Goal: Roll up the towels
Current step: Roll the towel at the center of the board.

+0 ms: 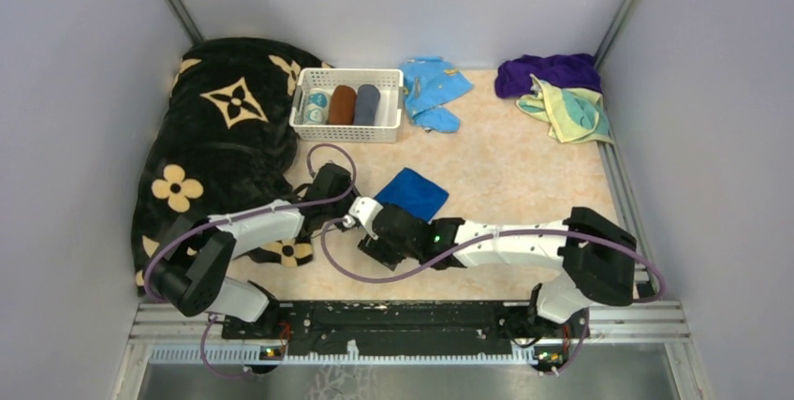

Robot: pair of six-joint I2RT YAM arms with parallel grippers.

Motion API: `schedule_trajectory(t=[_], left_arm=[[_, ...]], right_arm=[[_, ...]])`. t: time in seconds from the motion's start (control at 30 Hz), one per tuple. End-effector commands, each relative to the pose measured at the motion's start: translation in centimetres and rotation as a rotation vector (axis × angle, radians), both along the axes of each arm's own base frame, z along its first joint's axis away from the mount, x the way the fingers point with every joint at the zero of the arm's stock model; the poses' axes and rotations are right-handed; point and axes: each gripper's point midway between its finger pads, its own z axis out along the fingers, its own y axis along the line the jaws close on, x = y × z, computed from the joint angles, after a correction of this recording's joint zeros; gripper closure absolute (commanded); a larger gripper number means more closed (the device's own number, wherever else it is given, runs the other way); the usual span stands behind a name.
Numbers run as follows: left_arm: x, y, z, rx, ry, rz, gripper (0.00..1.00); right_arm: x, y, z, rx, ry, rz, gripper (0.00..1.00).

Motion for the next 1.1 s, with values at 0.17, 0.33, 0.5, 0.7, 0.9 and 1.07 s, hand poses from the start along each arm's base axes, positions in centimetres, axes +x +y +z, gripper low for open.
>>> schedule_trajectory(t=[0.17, 0.33, 0.5, 0.7, 0.9, 1.07], left_arm=[[-1.5, 1.5, -2.4, 0.098, 0.078, -0.018, 0.48], [-1.5, 1.4, -2.3, 0.097, 0.075, -0.022, 0.42], [-1.3, 1.6, -1.1, 0.09, 0.041, -0.014, 0.31], [-1.6, 2.3, 2.2, 0.032, -0.06, 0.006, 0.15], [-3.0, 2.4, 3.6, -0.059, -0.108, 0.005, 0.1], [-3.3, 1.2, 3.9, -0.15, -0.127, -0.02, 0.09]], right_arm=[[2.5, -0.8, -3.6, -0.195, -0.2, -0.071, 0.38], [2.3, -1.4, -6.4, -0.27, -0.181, -0.051, 0.5], [0.8, -0.1, -5.8, -0.123, -0.001, 0.016, 0.7], [-1.2, 1.5, -3.0, 0.214, 0.377, 0.135, 0.79], [-0.6, 1.1, -1.9, 0.456, 0.669, 0.157, 0.79], [0.2, 0.4, -3.5, 0.544, 0.877, 0.109, 0.79]])
